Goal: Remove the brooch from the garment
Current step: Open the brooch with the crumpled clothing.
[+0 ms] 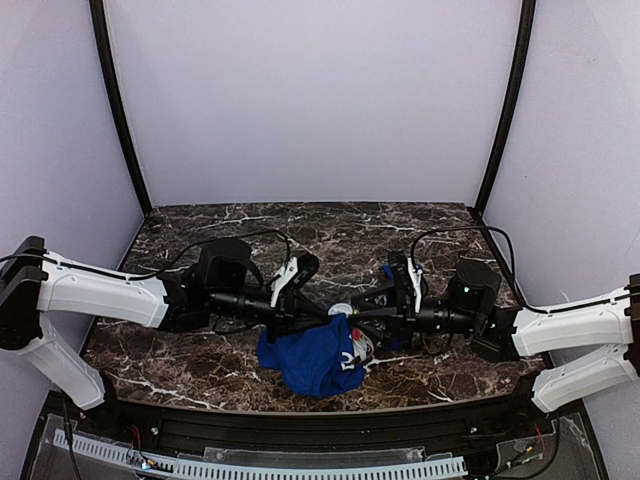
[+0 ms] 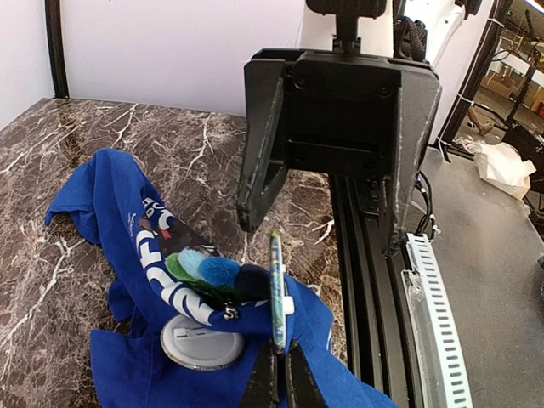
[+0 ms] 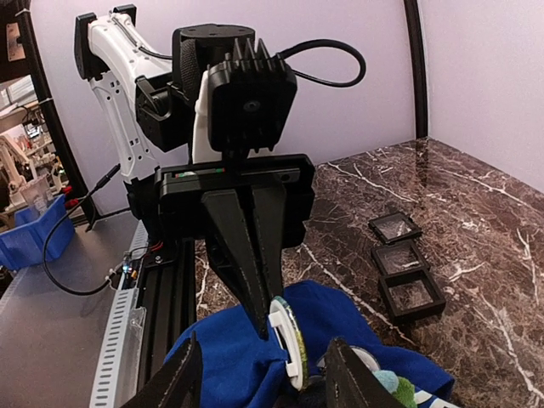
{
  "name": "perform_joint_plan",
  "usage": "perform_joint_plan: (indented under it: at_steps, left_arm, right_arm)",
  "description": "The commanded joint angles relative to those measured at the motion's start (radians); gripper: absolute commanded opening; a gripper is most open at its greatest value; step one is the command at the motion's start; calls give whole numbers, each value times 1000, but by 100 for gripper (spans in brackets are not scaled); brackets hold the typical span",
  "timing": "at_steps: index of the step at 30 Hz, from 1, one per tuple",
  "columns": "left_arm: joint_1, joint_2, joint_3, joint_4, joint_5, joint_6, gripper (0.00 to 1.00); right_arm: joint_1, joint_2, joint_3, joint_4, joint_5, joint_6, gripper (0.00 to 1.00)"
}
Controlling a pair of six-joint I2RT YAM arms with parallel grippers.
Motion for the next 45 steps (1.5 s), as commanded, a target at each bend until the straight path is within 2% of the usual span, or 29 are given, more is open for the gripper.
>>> perform_joint_plan:
  at_steps: [1,19,45]
  left_arm:
    - [1,-31,-10,-9,31,15,1]
    - [1,-28,-8,-8,38,13,1]
    - [2,-27,-7,0,36,6,1]
  right_arm:
    - [-15,32,30,43,-47,24,47]
    - [-27,110,57,79,-69,52,25]
    - [-28,135,56,101,-59,57,10]
